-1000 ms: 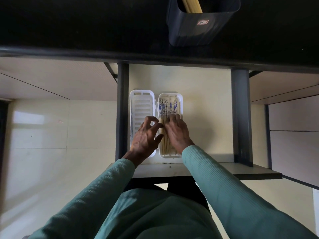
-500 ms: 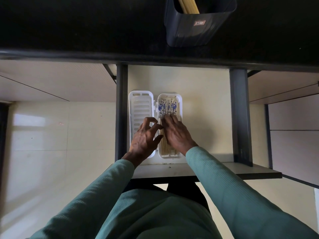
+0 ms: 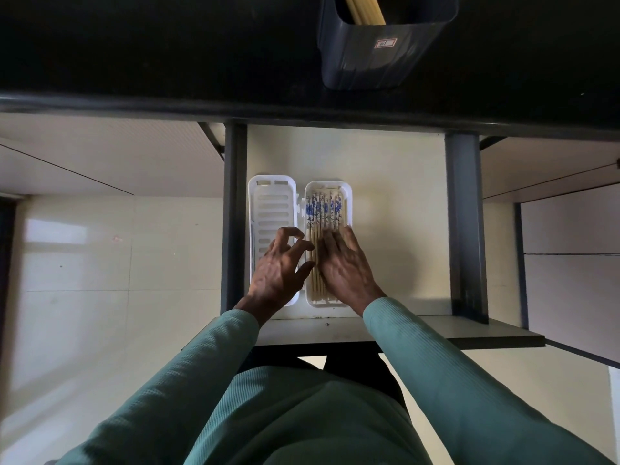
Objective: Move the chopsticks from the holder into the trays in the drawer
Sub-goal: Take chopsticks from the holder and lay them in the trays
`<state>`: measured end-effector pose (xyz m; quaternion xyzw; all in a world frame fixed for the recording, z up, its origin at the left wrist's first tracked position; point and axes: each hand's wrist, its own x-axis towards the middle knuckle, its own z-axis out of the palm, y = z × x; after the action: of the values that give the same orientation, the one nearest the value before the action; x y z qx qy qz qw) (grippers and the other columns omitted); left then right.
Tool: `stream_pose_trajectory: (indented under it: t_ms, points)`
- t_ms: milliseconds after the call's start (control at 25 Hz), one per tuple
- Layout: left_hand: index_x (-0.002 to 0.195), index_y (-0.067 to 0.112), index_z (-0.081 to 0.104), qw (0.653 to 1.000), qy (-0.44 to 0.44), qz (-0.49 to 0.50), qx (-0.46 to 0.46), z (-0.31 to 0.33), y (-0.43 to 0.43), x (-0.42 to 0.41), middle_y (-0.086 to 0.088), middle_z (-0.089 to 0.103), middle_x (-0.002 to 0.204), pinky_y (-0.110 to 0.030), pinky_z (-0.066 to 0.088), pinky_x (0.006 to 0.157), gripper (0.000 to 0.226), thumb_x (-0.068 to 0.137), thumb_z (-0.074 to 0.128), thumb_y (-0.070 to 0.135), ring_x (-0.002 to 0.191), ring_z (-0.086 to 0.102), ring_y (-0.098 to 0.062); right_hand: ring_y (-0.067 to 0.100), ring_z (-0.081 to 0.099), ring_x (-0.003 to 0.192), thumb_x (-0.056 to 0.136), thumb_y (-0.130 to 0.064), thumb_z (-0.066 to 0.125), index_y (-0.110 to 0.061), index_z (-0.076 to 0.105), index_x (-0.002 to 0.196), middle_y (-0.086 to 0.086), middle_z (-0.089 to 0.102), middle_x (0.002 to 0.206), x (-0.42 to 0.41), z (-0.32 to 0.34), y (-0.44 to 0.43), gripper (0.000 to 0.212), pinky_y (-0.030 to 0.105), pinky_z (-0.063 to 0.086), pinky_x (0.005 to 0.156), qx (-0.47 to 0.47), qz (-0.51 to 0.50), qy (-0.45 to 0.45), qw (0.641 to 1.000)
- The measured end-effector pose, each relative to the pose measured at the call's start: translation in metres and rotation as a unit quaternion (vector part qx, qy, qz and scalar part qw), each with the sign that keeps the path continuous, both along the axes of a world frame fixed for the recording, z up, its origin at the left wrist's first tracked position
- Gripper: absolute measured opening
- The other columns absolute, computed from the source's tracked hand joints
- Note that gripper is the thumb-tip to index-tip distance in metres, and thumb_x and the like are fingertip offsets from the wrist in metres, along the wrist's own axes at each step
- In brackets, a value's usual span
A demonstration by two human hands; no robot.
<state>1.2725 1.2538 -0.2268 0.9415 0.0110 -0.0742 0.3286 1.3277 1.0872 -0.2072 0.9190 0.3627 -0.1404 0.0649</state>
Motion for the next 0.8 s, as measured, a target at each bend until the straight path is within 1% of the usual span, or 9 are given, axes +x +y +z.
stream_pose_trajectory:
  t_ms: [80,200,240,360,440,520,600,720,800]
  points:
    - [0.123,0.021,0.062,1.000,0.002,0.000,-0.005,0.001,0.000,0.000,-0.011,0.047,0.139,-0.041,0.062,0.074,0.038,0.091,0.076,0.034,0.105,0.066,-0.027,0.043,0.044,0.147,0.104,-0.015,0.046,0.003,0.043,0.153,0.030,0.050,0.151,-0.001,0.001,-0.006,0.053,0.058,0.017,0.128,0.002,0.016,-0.002,1.000]
    - [0.122,0.021,0.064,1.000,-0.006,-0.008,-0.012,0.005,0.001,0.000,-0.011,0.047,0.138,-0.041,0.062,0.078,0.035,0.092,0.075,0.034,0.105,0.065,-0.027,0.043,0.024,0.158,0.108,-0.021,0.043,-0.006,0.028,0.164,0.022,0.028,0.170,0.002,0.001,-0.011,0.060,0.061,0.008,0.129,0.003,0.055,0.033,0.998]
    - [0.122,0.019,0.064,1.000,-0.010,-0.009,-0.013,0.005,0.001,0.001,-0.012,0.048,0.137,-0.041,0.062,0.079,0.036,0.091,0.076,0.032,0.104,0.066,-0.028,0.043,0.023,0.159,0.109,-0.024,0.043,-0.006,0.027,0.164,0.021,0.028,0.170,0.003,0.001,-0.012,0.060,0.061,0.007,0.129,-0.002,0.060,0.025,0.998]
    - [0.121,0.016,0.065,1.000,-0.015,-0.006,-0.006,0.006,0.001,0.001,-0.014,0.050,0.136,-0.040,0.060,0.079,0.038,0.089,0.078,0.031,0.101,0.067,-0.028,0.044,0.035,0.154,0.108,-0.030,0.048,-0.002,0.044,0.156,0.024,0.047,0.159,0.003,-0.001,-0.021,0.055,0.059,0.014,0.129,-0.005,0.056,-0.018,0.998]
    - [0.122,0.015,0.065,1.000,-0.016,-0.010,-0.002,0.009,0.001,0.001,-0.014,0.050,0.136,-0.040,0.061,0.079,0.039,0.089,0.078,0.031,0.102,0.067,-0.029,0.043,0.040,0.151,0.105,-0.029,0.052,-0.002,0.053,0.149,0.023,0.053,0.154,0.003,0.001,-0.028,0.051,0.059,0.017,0.128,0.018,0.064,-0.022,0.998]
    - [0.125,0.014,0.064,1.000,-0.011,-0.018,-0.003,0.014,0.001,0.002,-0.014,0.050,0.136,-0.043,0.063,0.080,0.042,0.090,0.077,0.033,0.104,0.067,-0.031,0.040,0.048,0.146,0.102,-0.025,0.057,-0.005,0.061,0.142,0.019,0.058,0.149,0.006,0.008,-0.031,0.045,0.059,0.026,0.126,0.083,0.047,-0.018,0.995]
    - [0.130,0.015,0.063,1.000,-0.005,-0.001,-0.006,0.027,0.004,0.006,-0.012,0.052,0.135,-0.043,0.062,0.077,0.045,0.093,0.074,0.038,0.106,0.066,-0.028,0.035,0.053,0.139,0.100,-0.021,0.058,-0.007,0.063,0.140,0.015,0.060,0.146,0.013,0.024,-0.032,0.043,0.053,0.039,0.118,0.181,-0.020,-0.004,0.983]
    - [0.131,0.016,0.061,0.993,-0.062,0.086,-0.044,0.057,0.015,0.027,-0.007,0.058,0.130,-0.037,0.062,0.069,0.043,0.098,0.066,0.043,0.095,0.068,-0.017,0.024,0.055,0.132,0.101,-0.022,0.055,-0.012,0.062,0.140,0.008,0.058,0.143,0.036,0.061,-0.031,0.041,0.034,0.048,0.110,0.315,-0.154,-0.018,0.936]
    - [0.132,0.017,0.058,0.978,-0.114,0.142,-0.100,0.085,0.023,0.053,-0.005,0.059,0.127,-0.033,0.063,0.065,0.041,0.100,0.063,0.044,0.091,0.068,-0.012,0.022,0.058,0.127,0.101,-0.019,0.056,-0.012,0.064,0.136,0.006,0.058,0.137,0.060,0.090,-0.029,0.037,0.029,0.051,0.106,0.393,-0.207,-0.046,0.895]
